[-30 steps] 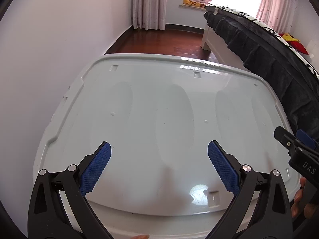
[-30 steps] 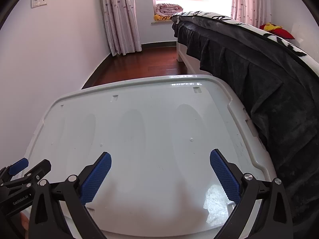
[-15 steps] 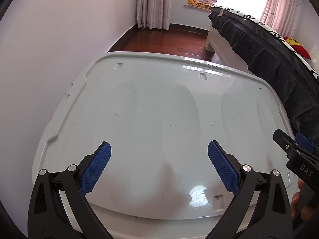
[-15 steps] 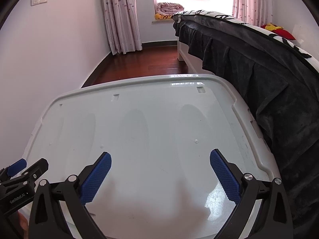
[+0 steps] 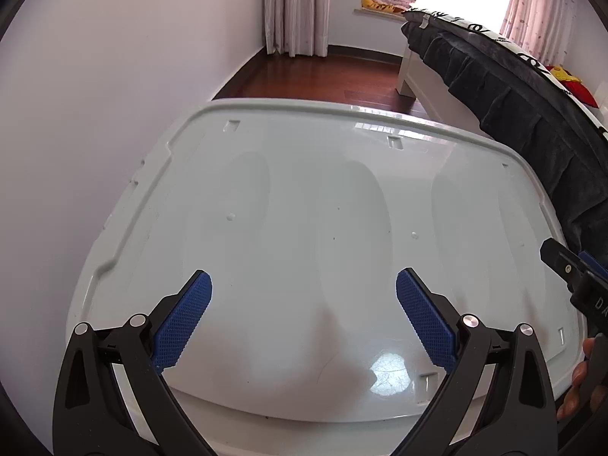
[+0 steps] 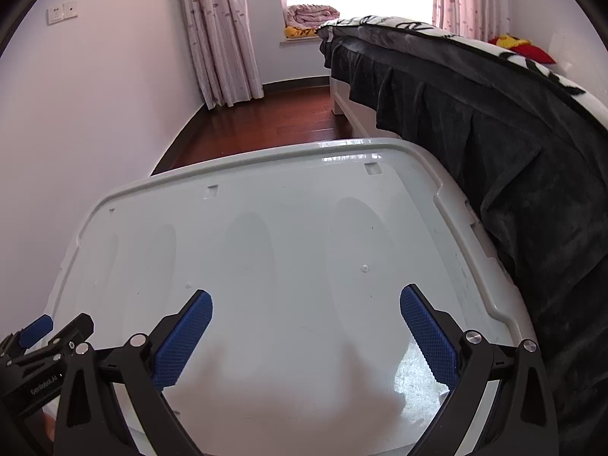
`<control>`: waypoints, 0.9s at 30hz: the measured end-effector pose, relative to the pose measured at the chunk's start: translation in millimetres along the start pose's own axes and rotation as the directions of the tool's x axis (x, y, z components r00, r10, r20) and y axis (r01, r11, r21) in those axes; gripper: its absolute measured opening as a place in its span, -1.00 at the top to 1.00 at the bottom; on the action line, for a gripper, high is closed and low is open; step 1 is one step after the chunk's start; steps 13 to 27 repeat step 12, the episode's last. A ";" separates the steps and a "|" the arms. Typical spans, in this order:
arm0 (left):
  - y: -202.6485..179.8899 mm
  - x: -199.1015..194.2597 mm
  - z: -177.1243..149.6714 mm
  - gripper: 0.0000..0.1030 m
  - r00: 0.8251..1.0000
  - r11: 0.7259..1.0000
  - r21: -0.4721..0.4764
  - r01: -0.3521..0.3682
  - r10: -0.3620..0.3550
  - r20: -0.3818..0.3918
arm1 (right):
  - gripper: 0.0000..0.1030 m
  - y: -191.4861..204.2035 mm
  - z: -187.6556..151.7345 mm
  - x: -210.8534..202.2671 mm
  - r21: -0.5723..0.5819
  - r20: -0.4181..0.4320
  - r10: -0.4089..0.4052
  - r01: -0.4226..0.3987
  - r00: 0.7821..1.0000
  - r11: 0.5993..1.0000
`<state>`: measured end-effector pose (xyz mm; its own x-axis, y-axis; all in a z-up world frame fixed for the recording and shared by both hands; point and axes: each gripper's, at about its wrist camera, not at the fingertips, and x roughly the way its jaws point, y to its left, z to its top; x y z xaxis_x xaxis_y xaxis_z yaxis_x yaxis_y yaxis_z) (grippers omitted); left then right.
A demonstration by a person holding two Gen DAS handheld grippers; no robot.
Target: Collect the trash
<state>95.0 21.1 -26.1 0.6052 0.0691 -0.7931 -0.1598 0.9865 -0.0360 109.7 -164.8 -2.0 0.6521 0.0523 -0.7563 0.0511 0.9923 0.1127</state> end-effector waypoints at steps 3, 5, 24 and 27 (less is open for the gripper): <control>-2.2 -1.4 -1.5 -0.84 0.999 0.999 0.017 -0.033 0.033 0.013 | -0.89 -0.1 0.1 -0.6 0.001 0.006 -0.006 0.006 1.000 1.000; -1.8 -3.7 -1.3 -0.84 0.997 0.997 0.017 -0.070 0.069 0.027 | -0.90 0.4 0.3 -1.6 -0.007 0.015 -0.020 0.020 1.000 1.000; 0.7 -5.0 -0.9 -0.84 0.999 0.999 0.023 -0.036 0.036 0.024 | -0.90 0.5 -0.4 -3.3 -0.023 0.026 -0.038 0.039 0.999 0.999; 0.7 -5.0 -0.9 -0.84 0.999 0.999 0.023 -0.036 0.036 0.024 | -0.90 0.5 -0.4 -3.3 -0.023 0.026 -0.038 0.039 0.999 0.999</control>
